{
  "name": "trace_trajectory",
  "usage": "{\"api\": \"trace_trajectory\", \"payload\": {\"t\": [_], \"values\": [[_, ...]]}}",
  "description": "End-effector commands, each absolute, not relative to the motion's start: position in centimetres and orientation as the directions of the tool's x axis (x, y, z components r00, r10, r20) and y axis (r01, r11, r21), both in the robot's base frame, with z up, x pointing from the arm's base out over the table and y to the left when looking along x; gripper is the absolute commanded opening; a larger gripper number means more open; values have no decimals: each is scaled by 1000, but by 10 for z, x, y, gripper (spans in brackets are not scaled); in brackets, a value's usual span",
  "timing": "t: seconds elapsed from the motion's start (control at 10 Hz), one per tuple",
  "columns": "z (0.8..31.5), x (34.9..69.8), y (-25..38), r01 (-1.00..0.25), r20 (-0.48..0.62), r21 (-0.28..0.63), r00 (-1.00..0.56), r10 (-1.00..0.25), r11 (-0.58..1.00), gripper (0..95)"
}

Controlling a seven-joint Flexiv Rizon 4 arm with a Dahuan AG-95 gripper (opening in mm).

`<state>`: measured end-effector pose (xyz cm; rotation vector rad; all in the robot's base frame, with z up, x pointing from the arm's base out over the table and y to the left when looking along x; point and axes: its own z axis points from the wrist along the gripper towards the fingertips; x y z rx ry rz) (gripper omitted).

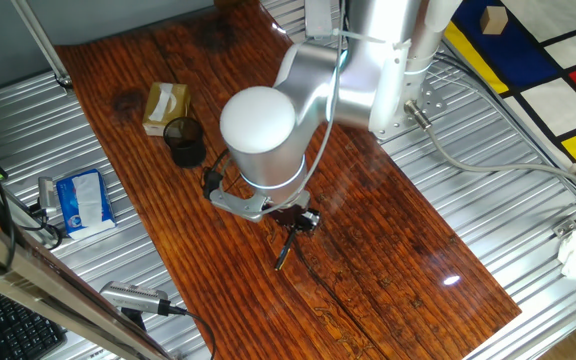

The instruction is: Put the pen into the pen holder

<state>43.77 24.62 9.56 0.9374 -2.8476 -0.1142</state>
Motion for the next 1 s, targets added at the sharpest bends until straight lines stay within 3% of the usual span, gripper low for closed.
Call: {"api": "trace_trajectory", "payload": {"t": [0.1, 1.0], "values": [[95, 438, 246, -584, 113, 110, -796, -594, 804, 0], [95, 438, 246, -594, 113, 114, -789, -604, 796, 0]]}}
